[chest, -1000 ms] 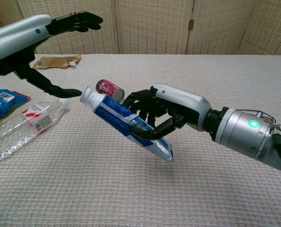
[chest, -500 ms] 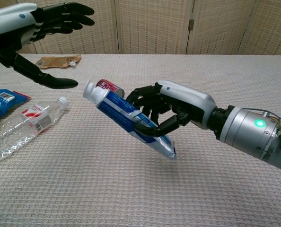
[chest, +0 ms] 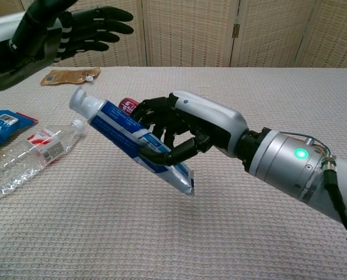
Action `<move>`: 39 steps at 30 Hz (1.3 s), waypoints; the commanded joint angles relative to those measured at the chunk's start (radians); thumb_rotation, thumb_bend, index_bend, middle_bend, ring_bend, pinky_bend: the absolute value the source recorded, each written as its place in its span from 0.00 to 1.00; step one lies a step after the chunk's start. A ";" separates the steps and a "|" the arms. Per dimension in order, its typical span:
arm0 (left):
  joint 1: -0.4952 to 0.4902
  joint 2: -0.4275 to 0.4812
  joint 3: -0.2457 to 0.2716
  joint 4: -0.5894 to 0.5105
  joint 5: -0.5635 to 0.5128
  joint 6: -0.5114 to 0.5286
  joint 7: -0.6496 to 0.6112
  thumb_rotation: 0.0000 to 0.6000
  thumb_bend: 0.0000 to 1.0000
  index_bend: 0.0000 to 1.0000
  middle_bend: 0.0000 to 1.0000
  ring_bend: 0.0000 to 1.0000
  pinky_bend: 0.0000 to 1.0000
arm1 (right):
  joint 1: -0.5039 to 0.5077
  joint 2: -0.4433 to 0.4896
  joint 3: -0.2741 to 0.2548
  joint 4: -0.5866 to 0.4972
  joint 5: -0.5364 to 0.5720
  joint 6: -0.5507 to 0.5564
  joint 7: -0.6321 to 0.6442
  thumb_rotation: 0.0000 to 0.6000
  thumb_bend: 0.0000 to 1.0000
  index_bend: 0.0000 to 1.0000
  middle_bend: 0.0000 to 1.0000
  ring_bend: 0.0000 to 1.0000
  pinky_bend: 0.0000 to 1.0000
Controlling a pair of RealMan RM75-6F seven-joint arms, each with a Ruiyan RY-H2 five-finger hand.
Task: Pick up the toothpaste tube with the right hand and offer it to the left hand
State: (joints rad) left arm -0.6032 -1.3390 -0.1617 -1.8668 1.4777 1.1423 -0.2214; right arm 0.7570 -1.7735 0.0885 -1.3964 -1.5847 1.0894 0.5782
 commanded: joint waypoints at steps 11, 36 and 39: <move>-0.010 -0.052 0.001 -0.010 -0.048 -0.005 0.102 0.00 0.12 0.04 0.08 0.02 0.00 | -0.006 -0.062 0.034 -0.015 0.035 0.015 -0.063 1.00 0.72 0.71 0.62 0.70 0.61; -0.030 -0.050 0.026 -0.013 -0.071 -0.056 0.190 0.00 0.12 0.03 0.08 0.02 0.00 | 0.000 -0.105 0.067 -0.019 0.071 -0.003 -0.138 1.00 0.74 0.75 0.65 0.72 0.63; -0.027 -0.047 0.021 -0.012 -0.069 -0.044 0.198 0.00 0.12 0.03 0.08 0.02 0.00 | -0.003 -0.097 0.060 -0.022 0.072 -0.009 -0.146 1.00 0.74 0.75 0.65 0.72 0.63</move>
State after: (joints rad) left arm -0.6315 -1.3871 -0.1387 -1.8789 1.4081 1.0956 -0.0256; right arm 0.7546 -1.8716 0.1499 -1.4177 -1.5126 1.0815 0.4331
